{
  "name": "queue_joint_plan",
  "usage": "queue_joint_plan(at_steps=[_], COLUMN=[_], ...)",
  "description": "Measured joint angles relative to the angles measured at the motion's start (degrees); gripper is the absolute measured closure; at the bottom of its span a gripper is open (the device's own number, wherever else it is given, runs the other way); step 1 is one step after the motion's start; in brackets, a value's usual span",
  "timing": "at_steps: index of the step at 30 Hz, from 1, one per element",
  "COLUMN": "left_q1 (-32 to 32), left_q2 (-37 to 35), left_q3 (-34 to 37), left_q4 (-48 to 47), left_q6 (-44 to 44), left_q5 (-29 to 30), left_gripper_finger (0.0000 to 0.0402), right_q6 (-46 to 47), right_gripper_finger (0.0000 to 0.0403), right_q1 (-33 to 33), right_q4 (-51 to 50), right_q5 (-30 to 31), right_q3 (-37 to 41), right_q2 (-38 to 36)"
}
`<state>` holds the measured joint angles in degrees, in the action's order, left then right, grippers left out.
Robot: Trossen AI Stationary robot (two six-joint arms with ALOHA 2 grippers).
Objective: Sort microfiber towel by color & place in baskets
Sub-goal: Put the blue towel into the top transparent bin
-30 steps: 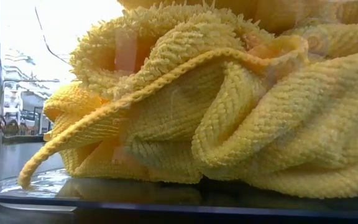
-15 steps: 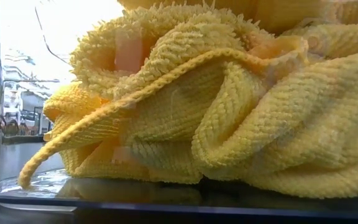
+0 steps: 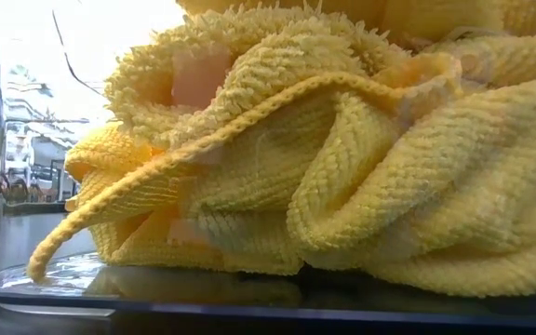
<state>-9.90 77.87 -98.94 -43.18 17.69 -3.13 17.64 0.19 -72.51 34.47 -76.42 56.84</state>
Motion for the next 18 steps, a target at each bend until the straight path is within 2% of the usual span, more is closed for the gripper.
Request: queue_joint_plan(at_steps=[4,11,14,18], left_q1=[-0.01,-0.01,-0.03,-0.88], left_q2=[0.12,0.10,0.10,0.10], left_q3=[0.00,0.00,0.00,0.00], left_q4=[0.02,0.17,0.17,0.15], left_q6=[0.80,2.31,3.02,3.02], left_q5=[0.96,3.32,3.36,3.50], left_gripper_finger=[0.0096,0.0096,0.0096,0.0096], right_q6=[3.38,4.16,2.72,-0.12], right_gripper_finger=[0.0403,0.0403,0.0403,0.0403], right_q1=[-5.36,-13.90,-17.21,-21.50], right_q4=[-7.05,-7.12,-5.09,0.46], right_q5=[-0.21,-0.31,-3.93,-9.78], right_q3=[0.00,0.51,3.50,11.65], right_q2=[0.24,1.73,2.86,3.61])
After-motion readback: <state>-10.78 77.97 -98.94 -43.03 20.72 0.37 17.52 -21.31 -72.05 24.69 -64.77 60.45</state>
